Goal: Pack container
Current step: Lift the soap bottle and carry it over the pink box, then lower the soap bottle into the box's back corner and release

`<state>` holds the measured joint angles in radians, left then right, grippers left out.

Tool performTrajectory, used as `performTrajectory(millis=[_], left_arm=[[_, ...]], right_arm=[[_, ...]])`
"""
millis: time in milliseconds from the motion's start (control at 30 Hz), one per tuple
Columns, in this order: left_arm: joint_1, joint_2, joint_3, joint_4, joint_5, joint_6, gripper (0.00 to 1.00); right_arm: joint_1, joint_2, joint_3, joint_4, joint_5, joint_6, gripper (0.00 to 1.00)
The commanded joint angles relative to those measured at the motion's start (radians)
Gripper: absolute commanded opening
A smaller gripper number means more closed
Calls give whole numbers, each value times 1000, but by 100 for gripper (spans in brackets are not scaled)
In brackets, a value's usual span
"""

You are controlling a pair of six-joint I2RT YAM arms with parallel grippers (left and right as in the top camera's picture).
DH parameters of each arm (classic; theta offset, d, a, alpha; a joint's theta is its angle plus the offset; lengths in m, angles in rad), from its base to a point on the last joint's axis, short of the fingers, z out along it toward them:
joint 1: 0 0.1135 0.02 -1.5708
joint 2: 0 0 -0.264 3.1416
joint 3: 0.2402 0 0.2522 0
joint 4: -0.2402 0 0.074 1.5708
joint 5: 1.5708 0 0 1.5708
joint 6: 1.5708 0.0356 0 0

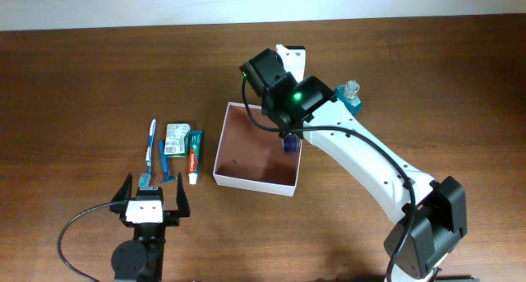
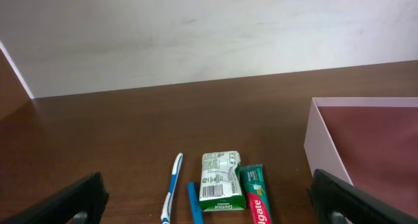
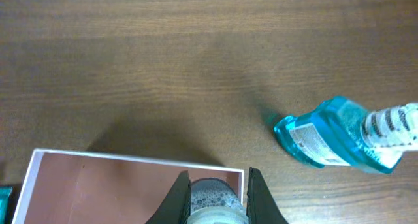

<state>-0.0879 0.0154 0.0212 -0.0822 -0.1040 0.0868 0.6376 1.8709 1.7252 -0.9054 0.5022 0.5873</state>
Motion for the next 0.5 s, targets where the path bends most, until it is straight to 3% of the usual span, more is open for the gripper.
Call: performTrajectory(millis=[0,467], left_arm=[[6,-10,-9,2,11,13,99],[6,-10,-8,2,11,13,99]], right_arm=[[2,16,24,21,66,-11,5],[2,74,21,204,75,-268,5]])
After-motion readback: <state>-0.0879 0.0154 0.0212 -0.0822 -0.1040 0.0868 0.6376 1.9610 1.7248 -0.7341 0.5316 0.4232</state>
